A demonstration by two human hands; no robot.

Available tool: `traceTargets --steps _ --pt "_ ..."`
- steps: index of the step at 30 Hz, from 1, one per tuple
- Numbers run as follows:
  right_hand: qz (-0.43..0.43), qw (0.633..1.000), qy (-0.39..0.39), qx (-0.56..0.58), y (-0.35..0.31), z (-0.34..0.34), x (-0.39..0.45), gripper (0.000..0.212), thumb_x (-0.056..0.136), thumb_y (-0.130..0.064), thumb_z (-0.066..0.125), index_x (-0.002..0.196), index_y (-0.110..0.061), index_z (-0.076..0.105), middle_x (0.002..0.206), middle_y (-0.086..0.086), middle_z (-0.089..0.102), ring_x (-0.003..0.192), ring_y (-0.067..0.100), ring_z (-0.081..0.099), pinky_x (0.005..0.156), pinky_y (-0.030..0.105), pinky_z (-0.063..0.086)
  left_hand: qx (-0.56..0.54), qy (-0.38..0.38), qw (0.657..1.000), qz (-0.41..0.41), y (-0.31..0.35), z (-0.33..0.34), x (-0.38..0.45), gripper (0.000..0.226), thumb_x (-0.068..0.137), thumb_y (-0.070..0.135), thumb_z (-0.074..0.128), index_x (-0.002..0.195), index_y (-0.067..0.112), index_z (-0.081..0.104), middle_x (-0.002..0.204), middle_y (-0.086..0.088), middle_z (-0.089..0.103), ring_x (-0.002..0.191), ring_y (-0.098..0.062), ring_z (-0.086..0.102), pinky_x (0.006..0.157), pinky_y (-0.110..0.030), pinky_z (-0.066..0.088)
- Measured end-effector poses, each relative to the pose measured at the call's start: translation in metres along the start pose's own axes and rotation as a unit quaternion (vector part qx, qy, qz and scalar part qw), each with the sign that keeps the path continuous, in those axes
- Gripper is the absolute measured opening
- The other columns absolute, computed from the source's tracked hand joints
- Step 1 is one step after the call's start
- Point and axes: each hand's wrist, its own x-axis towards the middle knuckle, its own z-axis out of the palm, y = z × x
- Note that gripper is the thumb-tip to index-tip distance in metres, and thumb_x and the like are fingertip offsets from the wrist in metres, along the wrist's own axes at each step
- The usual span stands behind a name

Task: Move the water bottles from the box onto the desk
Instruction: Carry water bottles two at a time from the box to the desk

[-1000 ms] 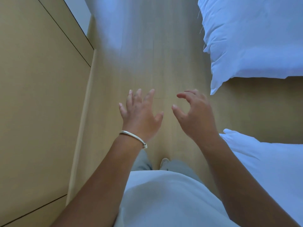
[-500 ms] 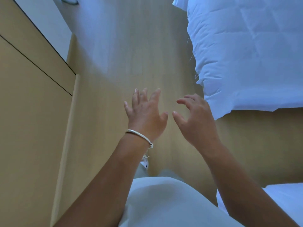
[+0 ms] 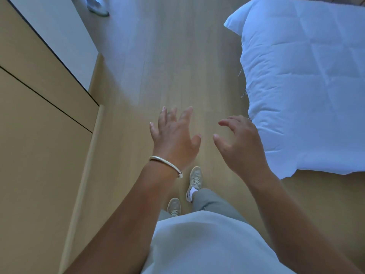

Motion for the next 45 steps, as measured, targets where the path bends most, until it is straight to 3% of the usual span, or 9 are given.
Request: traceTargets --steps 4,17,33,45 --pt "-0.013 1.000 -0.009 -0.004 0.008 0.013 0.054 0.033 0.084 -0.031 0.070 0.113 -0.016 0.069 0.119 0.003 0.061 0.117 0.021 0.053 0.098 0.025 0.033 0.007 0.003 1.000 -0.020 0.005 -0.006 0.052 0.071 0.093 0.041 0.056 0.154 0.036 0.019 0.164 0.000 0.009 0.152 -0.019 -0.005 0.119 -0.053 0.000" --pt "-0.009 0.999 -0.008 0.032 0.056 -0.010 0.296 0.038 0.082 -0.038 0.063 0.113 -0.016 0.068 0.116 0.002 0.063 0.112 0.022 0.056 0.100 0.037 0.043 0.051 -0.010 0.998 -0.019 0.097 -0.026 0.280 0.069 0.095 0.044 0.053 0.154 0.035 0.018 0.164 -0.001 0.009 0.152 -0.020 -0.006 0.120 -0.054 0.000" --pt "0.048 0.998 -0.003 0.027 0.098 -0.024 0.465 0.034 0.085 -0.031 0.069 0.116 -0.016 0.067 0.119 0.002 0.062 0.117 0.020 0.053 0.101 0.030 0.041 0.043 -0.052 0.998 0.017 0.157 -0.042 0.469 0.070 0.094 0.045 0.054 0.154 0.035 0.019 0.164 -0.004 0.010 0.152 -0.022 -0.004 0.121 -0.054 0.003" --pt "0.075 0.996 -0.037 -0.008 0.090 -0.012 0.703 0.035 0.086 -0.031 0.069 0.119 -0.019 0.066 0.123 -0.002 0.060 0.120 0.015 0.050 0.099 0.026 0.038 0.023 -0.072 0.997 0.024 0.189 -0.092 0.712 0.068 0.094 0.044 0.054 0.153 0.034 0.021 0.164 -0.006 0.012 0.152 -0.023 -0.003 0.121 -0.054 0.004"
